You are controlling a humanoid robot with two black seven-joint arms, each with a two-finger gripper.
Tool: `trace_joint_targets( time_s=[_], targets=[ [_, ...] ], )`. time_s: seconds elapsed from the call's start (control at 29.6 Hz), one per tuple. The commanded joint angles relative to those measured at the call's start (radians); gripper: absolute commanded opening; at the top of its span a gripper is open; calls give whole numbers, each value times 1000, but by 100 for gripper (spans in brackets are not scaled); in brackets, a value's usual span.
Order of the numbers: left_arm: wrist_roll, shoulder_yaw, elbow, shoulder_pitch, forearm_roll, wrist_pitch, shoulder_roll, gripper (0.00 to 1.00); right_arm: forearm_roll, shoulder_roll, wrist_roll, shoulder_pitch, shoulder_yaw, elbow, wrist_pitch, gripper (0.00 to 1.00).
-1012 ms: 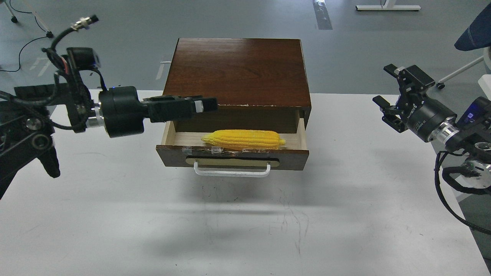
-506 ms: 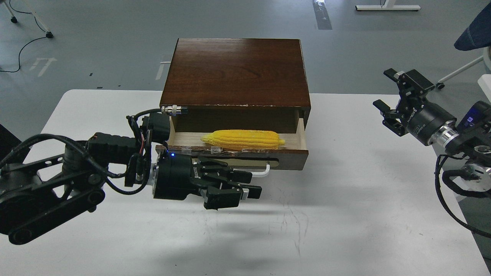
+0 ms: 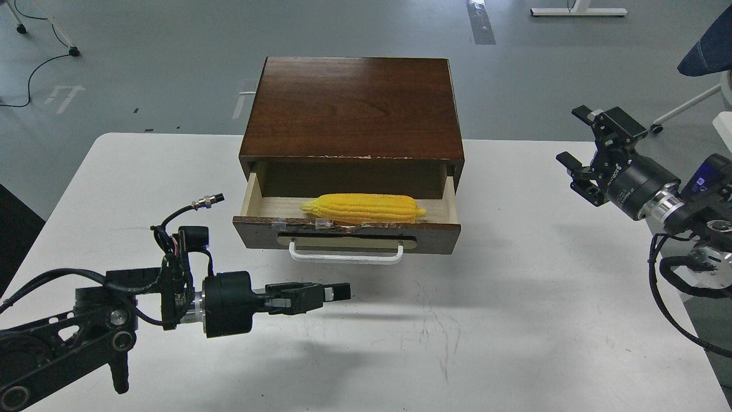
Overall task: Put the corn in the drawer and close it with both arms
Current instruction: 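Move the left gripper down in front of the drawer's white handle, then push the drawer front with the left gripper toward the box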
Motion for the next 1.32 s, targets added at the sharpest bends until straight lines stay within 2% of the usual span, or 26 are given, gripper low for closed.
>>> trace_joint_targets(
  time_s=[0.0,1.28],
  targets=[
    [0,-3,23,0,-5,1,-3,0,0,0,0,-1,-2,1,0,99],
    [0,-43,136,-1,-7,4,-45,0,0,0,0,-18,-2,1,0,99]
  ],
)
